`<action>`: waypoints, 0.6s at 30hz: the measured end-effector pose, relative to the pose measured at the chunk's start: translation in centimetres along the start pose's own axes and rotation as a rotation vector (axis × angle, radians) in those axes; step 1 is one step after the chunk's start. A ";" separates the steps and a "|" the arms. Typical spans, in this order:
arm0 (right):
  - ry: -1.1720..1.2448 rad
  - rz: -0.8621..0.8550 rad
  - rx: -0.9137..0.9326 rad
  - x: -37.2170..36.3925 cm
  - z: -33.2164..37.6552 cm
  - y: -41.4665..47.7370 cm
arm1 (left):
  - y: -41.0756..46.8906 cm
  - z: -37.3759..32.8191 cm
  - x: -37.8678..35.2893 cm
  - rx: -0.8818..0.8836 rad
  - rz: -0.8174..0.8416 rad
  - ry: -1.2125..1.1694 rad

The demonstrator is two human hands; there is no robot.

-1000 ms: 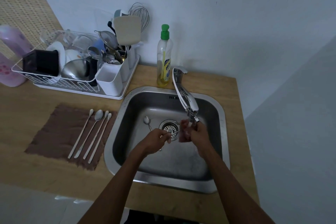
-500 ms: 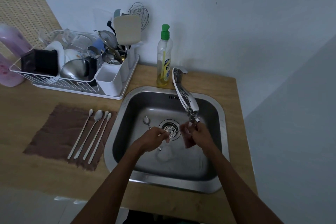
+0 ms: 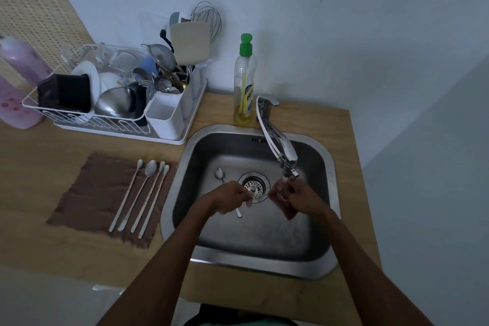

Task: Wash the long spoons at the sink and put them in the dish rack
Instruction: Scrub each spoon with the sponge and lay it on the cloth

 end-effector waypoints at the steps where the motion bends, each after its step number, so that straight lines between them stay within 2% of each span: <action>1: 0.199 -0.068 -0.061 0.0 -0.6 0.0 | -0.1 0.2 -0.4 0.061 -0.022 -0.090; 3: 0.562 -0.172 -0.172 -1.1 -1.6 -0.4 | -0.4 0.7 -1.7 0.173 -0.077 -0.199; 6: 0.866 -0.065 -0.259 -4.3 -1.5 -0.7 | -1.3 1.2 -4.1 0.277 -0.148 -0.274; 8: 0.881 -0.081 -0.331 -4.7 -1.8 -0.9 | -2.0 1.2 -5.2 0.267 -0.142 -0.247; 12: 0.879 -0.255 -0.400 -3.7 -3.4 -0.2 | -3.2 1.0 -7.8 0.164 0.011 -0.188; 16: 0.820 -0.059 -0.492 -5.7 -3.3 -0.4 | -2.7 1.3 -8.0 0.136 -0.061 -0.203; 18: 0.829 -0.068 -0.498 -5.5 -3.2 -0.5 | -2.4 1.3 -8.5 0.112 -0.066 -0.209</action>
Point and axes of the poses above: each hand's wrist, its own y-axis towards the middle knuckle, its own x-axis out of the back of the hand, z = x × y, the point moved 8 cm from there along y, towards the middle knuckle, and after that the axes turned 15 degrees about -x, right-handed, at the moved point
